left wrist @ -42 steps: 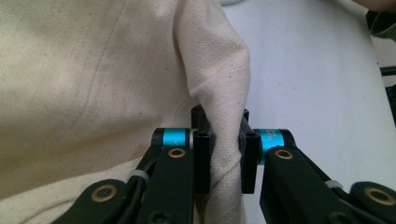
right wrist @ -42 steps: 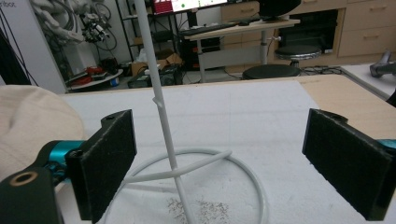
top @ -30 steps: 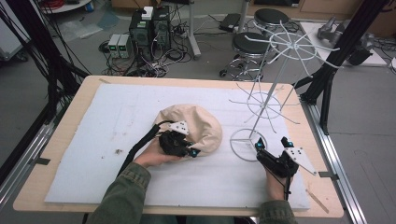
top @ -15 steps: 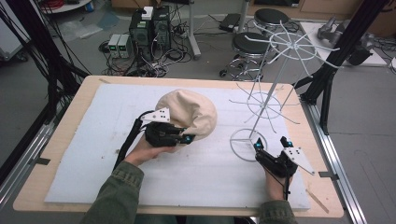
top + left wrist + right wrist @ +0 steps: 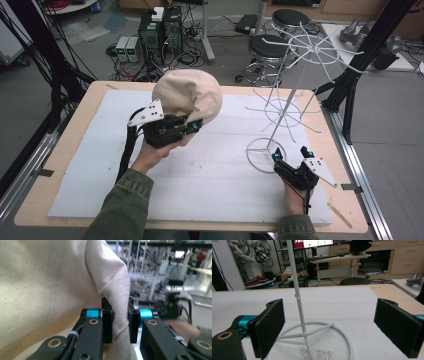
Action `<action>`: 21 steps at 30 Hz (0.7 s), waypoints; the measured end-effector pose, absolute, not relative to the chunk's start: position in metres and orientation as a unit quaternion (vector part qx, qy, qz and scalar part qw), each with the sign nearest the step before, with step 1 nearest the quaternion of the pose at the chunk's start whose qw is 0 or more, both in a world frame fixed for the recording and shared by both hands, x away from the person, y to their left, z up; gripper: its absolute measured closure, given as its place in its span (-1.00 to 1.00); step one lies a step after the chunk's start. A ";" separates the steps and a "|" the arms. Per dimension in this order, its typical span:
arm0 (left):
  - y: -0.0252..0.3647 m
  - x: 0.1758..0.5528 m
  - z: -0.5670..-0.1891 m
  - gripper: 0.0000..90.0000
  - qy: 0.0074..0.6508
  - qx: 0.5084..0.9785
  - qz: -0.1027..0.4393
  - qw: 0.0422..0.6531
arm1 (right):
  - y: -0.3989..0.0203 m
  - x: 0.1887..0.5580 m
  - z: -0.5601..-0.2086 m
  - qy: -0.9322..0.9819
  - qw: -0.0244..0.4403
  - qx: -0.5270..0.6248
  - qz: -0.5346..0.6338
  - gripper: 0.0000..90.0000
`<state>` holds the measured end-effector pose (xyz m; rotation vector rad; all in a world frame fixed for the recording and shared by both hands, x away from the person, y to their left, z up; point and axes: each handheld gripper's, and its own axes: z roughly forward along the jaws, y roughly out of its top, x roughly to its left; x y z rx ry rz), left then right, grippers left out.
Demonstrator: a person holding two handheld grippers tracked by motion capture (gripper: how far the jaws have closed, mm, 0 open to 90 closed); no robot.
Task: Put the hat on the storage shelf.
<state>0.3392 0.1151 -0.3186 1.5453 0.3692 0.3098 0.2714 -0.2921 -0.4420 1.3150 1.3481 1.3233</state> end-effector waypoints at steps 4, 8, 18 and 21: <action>0.117 0.334 -0.297 0.78 0.151 0.667 0.163 0.711 | -0.292 0.271 -0.442 0.535 0.409 0.521 0.525 -0.80; 0.117 0.332 -0.276 0.78 0.137 0.657 0.185 0.718 | -0.292 0.271 -0.442 0.533 0.408 0.522 0.527 -0.80; 0.119 0.327 -0.233 0.78 0.109 0.609 0.215 0.756 | -0.293 0.270 -0.441 0.530 0.407 0.521 0.532 -0.80; 0.118 0.328 -0.223 0.78 0.103 0.601 0.216 0.763 | -0.294 0.269 -0.441 0.529 0.408 0.520 0.532 -0.80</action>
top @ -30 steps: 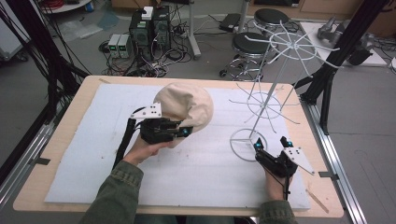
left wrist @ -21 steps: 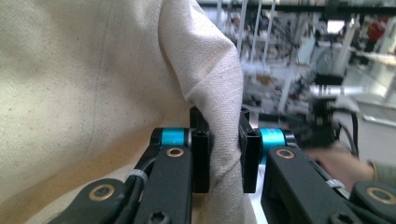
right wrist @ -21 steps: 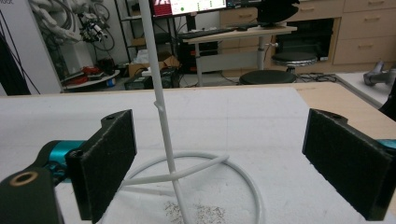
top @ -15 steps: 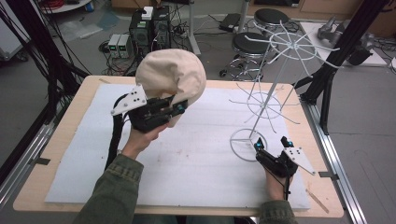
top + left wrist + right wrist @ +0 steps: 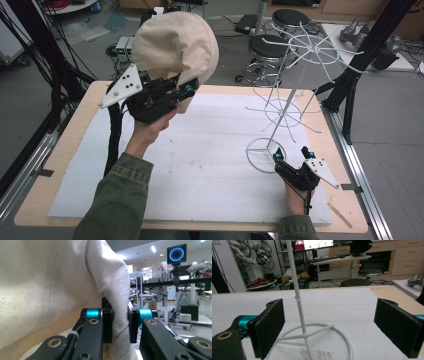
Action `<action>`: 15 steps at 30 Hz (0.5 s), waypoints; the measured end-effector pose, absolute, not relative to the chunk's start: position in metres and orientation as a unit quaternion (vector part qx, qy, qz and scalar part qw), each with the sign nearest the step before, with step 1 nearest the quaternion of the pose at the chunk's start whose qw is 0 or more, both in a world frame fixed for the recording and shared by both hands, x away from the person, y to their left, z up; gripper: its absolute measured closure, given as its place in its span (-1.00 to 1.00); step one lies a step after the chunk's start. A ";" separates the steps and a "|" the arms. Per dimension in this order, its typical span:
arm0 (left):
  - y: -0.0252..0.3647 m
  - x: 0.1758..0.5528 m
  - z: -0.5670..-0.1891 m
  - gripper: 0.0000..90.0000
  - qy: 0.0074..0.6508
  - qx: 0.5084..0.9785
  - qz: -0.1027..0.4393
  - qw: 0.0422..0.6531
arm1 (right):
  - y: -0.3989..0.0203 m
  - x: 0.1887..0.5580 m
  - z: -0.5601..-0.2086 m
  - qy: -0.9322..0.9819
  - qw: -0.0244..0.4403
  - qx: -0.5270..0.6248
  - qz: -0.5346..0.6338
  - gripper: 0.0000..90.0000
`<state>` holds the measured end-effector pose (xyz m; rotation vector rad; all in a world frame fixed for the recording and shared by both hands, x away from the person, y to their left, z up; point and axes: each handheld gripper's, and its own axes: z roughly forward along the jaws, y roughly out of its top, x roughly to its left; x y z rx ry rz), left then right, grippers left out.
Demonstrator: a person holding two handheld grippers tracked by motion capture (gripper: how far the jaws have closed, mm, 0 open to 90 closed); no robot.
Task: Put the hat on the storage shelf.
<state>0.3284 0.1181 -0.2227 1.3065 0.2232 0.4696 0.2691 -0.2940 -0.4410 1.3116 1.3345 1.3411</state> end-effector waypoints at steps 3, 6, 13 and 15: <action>0.117 0.330 -0.215 0.78 0.099 0.592 0.210 0.772 | -0.295 0.269 -0.441 0.529 0.409 0.520 0.532 -0.80; 0.113 0.330 -0.209 0.78 0.097 0.593 0.208 0.772 | -0.295 0.269 -0.441 0.527 0.404 0.522 0.536 -0.80; 0.096 0.332 -0.193 0.78 0.098 0.595 0.208 0.770 | -0.294 0.268 -0.441 0.527 0.402 0.518 0.540 -0.80; 0.090 0.335 -0.188 0.78 0.097 0.596 0.208 0.770 | -0.293 0.267 -0.440 0.529 0.405 0.516 0.539 -0.80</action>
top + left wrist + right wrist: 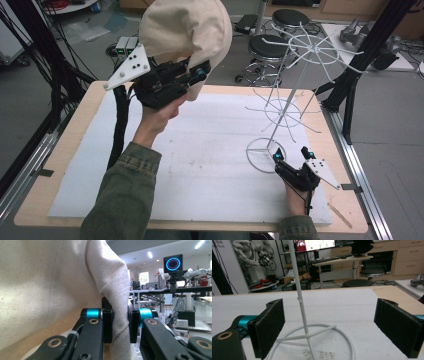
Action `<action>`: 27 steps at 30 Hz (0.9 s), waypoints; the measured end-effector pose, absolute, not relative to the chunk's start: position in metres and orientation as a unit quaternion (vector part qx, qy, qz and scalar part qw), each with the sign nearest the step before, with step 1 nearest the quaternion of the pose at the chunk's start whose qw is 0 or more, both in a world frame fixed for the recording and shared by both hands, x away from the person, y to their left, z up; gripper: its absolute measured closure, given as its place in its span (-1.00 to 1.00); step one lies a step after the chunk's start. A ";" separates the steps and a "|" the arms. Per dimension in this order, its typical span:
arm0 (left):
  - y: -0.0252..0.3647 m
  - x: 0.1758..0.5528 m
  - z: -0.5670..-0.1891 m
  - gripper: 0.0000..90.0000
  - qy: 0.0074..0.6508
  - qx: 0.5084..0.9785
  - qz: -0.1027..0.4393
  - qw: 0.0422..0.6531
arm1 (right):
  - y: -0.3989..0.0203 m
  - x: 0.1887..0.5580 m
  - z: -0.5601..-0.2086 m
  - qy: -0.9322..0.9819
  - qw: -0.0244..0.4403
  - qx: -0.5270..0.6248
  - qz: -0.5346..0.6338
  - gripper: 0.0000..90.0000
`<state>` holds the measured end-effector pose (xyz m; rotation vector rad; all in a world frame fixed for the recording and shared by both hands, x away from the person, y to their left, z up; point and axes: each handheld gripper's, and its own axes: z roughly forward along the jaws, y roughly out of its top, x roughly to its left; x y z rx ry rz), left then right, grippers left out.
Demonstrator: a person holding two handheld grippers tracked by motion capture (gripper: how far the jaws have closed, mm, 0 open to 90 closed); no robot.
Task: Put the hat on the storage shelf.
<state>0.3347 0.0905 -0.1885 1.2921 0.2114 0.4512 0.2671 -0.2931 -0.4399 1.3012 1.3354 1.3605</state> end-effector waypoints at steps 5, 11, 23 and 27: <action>0.071 0.343 -0.178 0.78 0.095 0.598 0.197 0.771 | -0.291 0.267 -0.440 0.533 0.404 0.511 0.540 -0.80; 0.047 0.351 -0.164 0.78 0.091 0.596 0.174 0.779 | -0.292 0.267 -0.439 0.534 0.399 0.510 0.544 -0.80; -0.011 0.355 -0.142 0.78 0.061 0.615 0.128 0.776 | -0.292 0.267 -0.440 0.534 0.395 0.509 0.548 -0.80; -0.023 0.360 -0.139 0.78 0.057 0.617 0.110 0.778 | -0.292 0.266 -0.440 0.531 0.391 0.513 0.550 -0.80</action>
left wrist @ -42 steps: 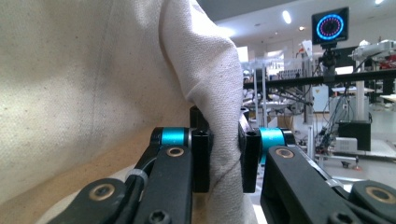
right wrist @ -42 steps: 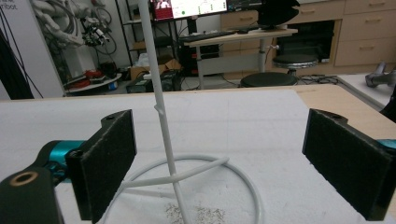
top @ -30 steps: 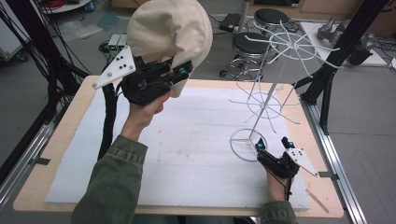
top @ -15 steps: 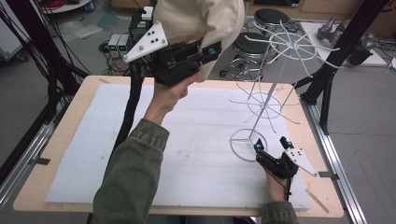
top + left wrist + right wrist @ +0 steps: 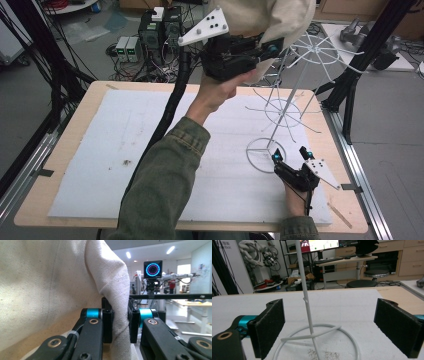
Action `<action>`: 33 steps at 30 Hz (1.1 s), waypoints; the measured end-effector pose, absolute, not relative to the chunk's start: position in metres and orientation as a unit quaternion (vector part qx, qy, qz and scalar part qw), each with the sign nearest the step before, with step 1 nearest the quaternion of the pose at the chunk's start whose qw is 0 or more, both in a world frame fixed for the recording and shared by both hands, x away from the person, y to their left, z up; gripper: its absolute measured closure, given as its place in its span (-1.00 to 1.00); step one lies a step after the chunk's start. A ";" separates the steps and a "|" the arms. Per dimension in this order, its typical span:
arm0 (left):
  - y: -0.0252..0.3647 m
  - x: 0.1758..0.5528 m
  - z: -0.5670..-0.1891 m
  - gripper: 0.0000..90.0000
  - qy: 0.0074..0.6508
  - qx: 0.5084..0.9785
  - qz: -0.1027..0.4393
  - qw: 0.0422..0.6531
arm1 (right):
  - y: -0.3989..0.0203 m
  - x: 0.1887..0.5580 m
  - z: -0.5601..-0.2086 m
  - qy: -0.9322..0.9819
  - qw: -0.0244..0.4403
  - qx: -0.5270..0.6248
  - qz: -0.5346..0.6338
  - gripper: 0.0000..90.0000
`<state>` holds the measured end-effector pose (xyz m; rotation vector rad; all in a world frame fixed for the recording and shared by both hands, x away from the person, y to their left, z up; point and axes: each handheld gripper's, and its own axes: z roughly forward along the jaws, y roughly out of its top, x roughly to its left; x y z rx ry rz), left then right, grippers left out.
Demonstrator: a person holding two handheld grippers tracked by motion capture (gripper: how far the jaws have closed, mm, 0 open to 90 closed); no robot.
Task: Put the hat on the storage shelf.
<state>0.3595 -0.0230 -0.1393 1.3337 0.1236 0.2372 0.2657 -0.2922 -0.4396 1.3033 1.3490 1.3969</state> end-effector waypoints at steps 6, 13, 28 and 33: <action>-0.033 0.366 -0.138 0.76 0.063 0.621 0.091 0.776 | -0.294 0.266 -0.440 0.532 0.391 0.512 0.550 -0.80; -0.031 0.377 -0.135 0.73 0.093 0.632 0.069 0.767 | -0.293 0.266 -0.440 0.530 0.385 0.515 0.553 -0.80; -0.040 0.392 -0.145 0.38 0.133 0.672 -0.003 0.729 | -0.292 0.267 -0.440 0.533 0.388 0.510 0.553 -0.80; -0.038 0.389 -0.144 0.15 0.136 0.673 0.012 0.727 | -0.292 0.267 -0.440 0.533 0.388 0.509 0.553 -0.80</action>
